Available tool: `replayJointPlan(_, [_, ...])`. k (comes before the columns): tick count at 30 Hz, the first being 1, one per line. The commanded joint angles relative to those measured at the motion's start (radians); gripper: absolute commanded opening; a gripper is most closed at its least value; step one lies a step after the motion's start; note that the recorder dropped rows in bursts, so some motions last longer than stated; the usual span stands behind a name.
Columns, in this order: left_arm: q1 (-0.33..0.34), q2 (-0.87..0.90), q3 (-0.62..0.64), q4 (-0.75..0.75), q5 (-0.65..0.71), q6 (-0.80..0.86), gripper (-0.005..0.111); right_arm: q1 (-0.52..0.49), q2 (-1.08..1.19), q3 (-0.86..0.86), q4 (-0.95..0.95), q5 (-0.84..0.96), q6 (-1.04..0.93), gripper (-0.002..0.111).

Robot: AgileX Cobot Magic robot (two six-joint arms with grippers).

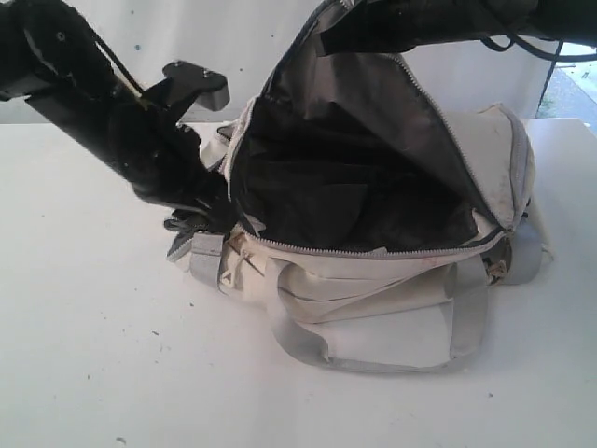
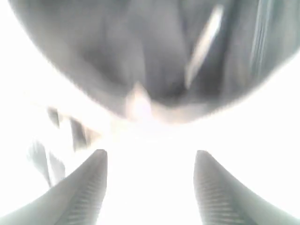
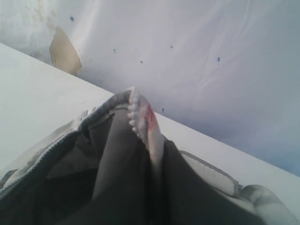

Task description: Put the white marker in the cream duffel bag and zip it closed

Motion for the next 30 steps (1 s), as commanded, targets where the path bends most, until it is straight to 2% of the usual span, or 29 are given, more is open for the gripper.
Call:
replayJointPlan(1, [-0.001, -0.05, -0.013, 0.258, 0.196, -0.347, 0.054, -0.011, -0.005, -0.008, 0.003, 0.011, 0.006, 0.0])
replayJointPlan(6, [0.009, -0.095, -0.001, 0.462, 0.184, -0.606, 0.042, -0.009, -0.005, -0.008, 0.003, 0.105, 0.006, 0.0])
replayJointPlan(9, [0.043, -0.123, 0.023, 0.509, 0.149, -0.725, 0.034, -0.007, -0.005, -0.008, 0.003, 0.163, 0.006, 0.0])
replayJointPlan(15, [0.137, -0.131, 0.082, 0.51, 0.144, -0.759, 0.035, 0.026, 0.014, -0.008, 0.015, 0.329, -0.06, 0.001])
replayJointPlan(16, [0.144, -0.131, 0.094, 0.51, 0.144, -0.759, 0.035, 0.034, 0.016, -0.008, 0.03, 0.348, -0.078, 0.004])
replayJointPlan(18, [0.156, -0.131, 0.116, 0.51, 0.133, -0.759, 0.035, 0.053, 0.025, -0.008, 0.106, 0.367, -0.089, 0.022])
replayJointPlan(19, [0.156, -0.131, 0.128, 0.51, 0.127, -0.755, 0.035, 0.065, 0.025, -0.008, 0.156, 0.371, -0.085, 0.042])
replayJointPlan(20, [0.156, -0.131, 0.133, 0.51, 0.127, -0.755, 0.035, 0.071, 0.025, -0.008, 0.182, 0.373, -0.082, 0.052])
replayJointPlan(21, [0.156, -0.131, 0.138, 0.51, 0.123, -0.755, 0.035, 0.086, 0.025, -0.008, 0.21, 0.381, -0.082, 0.07])
replayJointPlan(22, [0.156, -0.131, 0.138, 0.51, 0.123, -0.755, 0.035, 0.091, 0.025, -0.008, 0.209, 0.389, -0.082, 0.077])
replayJointPlan(23, [0.156, -0.131, 0.138, 0.51, 0.123, -0.755, 0.035, 0.099, 0.019, -0.008, 0.209, 0.414, -0.08, 0.081])
replayJointPlan(27, [0.156, -0.133, 0.138, 0.488, 0.121, -0.757, 0.035, 0.101, -0.028, -0.008, 0.237, 0.543, -0.062, 0.081])
replayJointPlan(29, [0.156, -0.133, 0.138, 0.428, 0.11, -0.733, 0.035, 0.101, -0.062, -0.008, 0.188, 0.6, 0.041, 0.081])
replayJointPlan(30, [0.154, -0.133, 0.138, 0.384, 0.106, -0.695, 0.035, 0.099, -0.079, -0.008, 0.086, 0.637, 0.19, 0.081])
